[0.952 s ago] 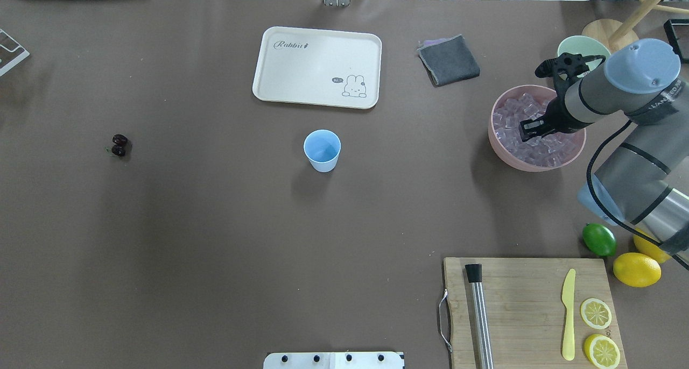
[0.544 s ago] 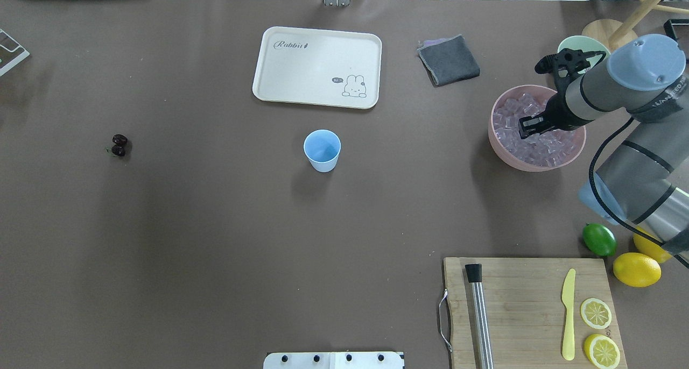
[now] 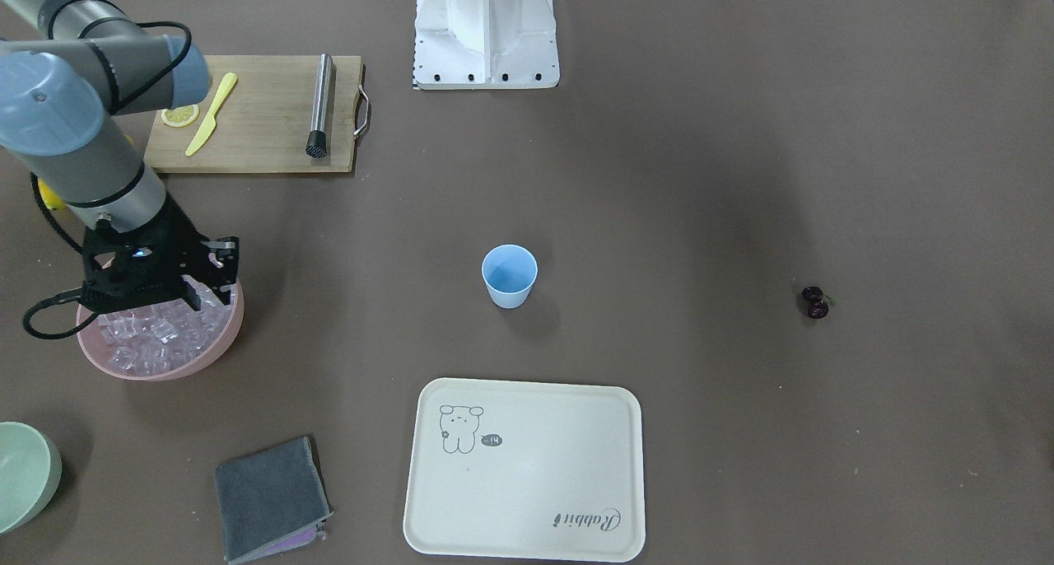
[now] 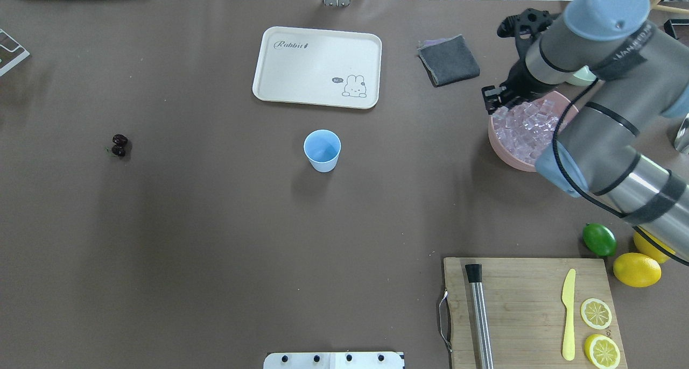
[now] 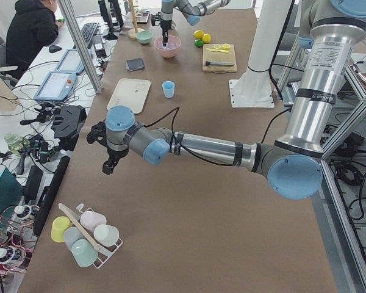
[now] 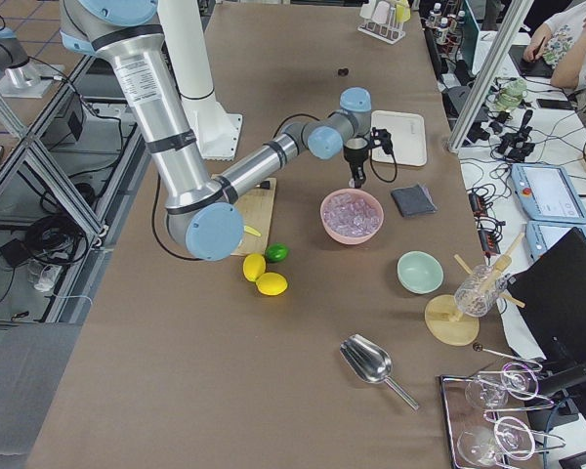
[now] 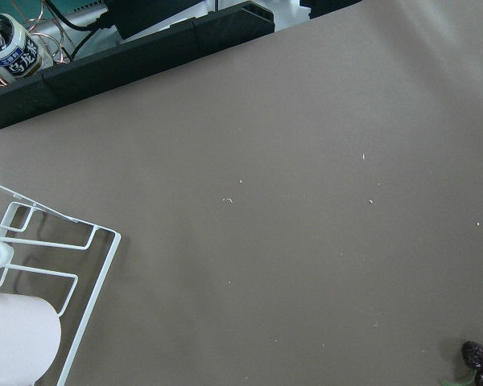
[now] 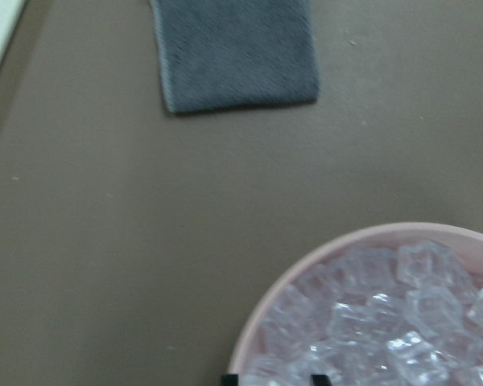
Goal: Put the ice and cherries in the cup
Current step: 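Carry the ice cube with the right gripper over the blue cup, then open the right gripper to drop the ice cube into the cup, then move the right gripper back over the pink ice bowl, then lower the right gripper into the bowl and grasp another ice cube, then carry the ice cube with the right gripper over the blue cup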
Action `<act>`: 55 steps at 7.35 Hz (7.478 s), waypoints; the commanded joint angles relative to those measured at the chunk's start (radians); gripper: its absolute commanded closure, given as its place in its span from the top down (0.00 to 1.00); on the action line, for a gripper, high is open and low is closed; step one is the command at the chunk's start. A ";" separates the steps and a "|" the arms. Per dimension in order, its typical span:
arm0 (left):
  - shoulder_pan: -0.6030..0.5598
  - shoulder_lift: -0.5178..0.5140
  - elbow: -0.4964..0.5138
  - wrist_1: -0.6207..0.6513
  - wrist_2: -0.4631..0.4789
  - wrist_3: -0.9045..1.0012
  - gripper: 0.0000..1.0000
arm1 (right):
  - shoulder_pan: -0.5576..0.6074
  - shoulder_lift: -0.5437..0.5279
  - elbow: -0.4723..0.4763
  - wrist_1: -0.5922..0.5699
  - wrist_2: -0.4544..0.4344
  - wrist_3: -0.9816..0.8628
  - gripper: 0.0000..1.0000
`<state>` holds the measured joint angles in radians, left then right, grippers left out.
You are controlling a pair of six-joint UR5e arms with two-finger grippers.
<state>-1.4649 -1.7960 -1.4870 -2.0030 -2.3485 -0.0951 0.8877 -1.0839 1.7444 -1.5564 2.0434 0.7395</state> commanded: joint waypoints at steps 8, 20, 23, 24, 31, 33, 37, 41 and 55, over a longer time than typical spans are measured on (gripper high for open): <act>0.001 0.003 0.016 -0.007 0.000 0.000 0.98 | -0.317 0.503 -0.405 0.019 -0.267 0.394 0.00; 0.011 0.000 0.024 -0.019 0.000 -0.002 0.98 | -0.052 0.127 -0.038 -0.002 -0.016 0.005 0.99; 0.011 0.006 0.010 -0.019 0.000 -0.003 0.98 | 0.068 -0.124 -0.051 0.221 0.040 -0.268 0.98; 0.011 0.004 0.013 -0.019 0.000 -0.002 0.98 | 0.088 -0.131 -0.125 0.283 0.096 -0.345 0.97; 0.017 -0.002 0.024 -0.019 0.000 -0.003 0.98 | 0.096 -0.183 -0.186 0.394 0.087 -0.437 0.95; 0.018 -0.002 0.022 -0.019 0.000 -0.003 0.98 | 0.086 -0.185 -0.187 0.392 0.069 -0.437 0.90; 0.024 -0.002 0.024 -0.019 0.000 -0.003 0.98 | 0.056 -0.195 -0.198 0.392 0.020 -0.437 0.87; 0.026 -0.002 0.024 -0.019 0.000 -0.003 0.98 | 0.054 -0.206 -0.186 0.392 0.020 -0.436 0.50; 0.026 0.009 0.024 -0.019 0.000 -0.003 0.98 | -0.314 0.565 -0.387 -0.068 -0.242 0.274 0.00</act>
<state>-1.4388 -1.7874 -1.4647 -2.0218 -2.3481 -0.0982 0.6130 -0.5448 1.3753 -1.6300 1.8483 0.9703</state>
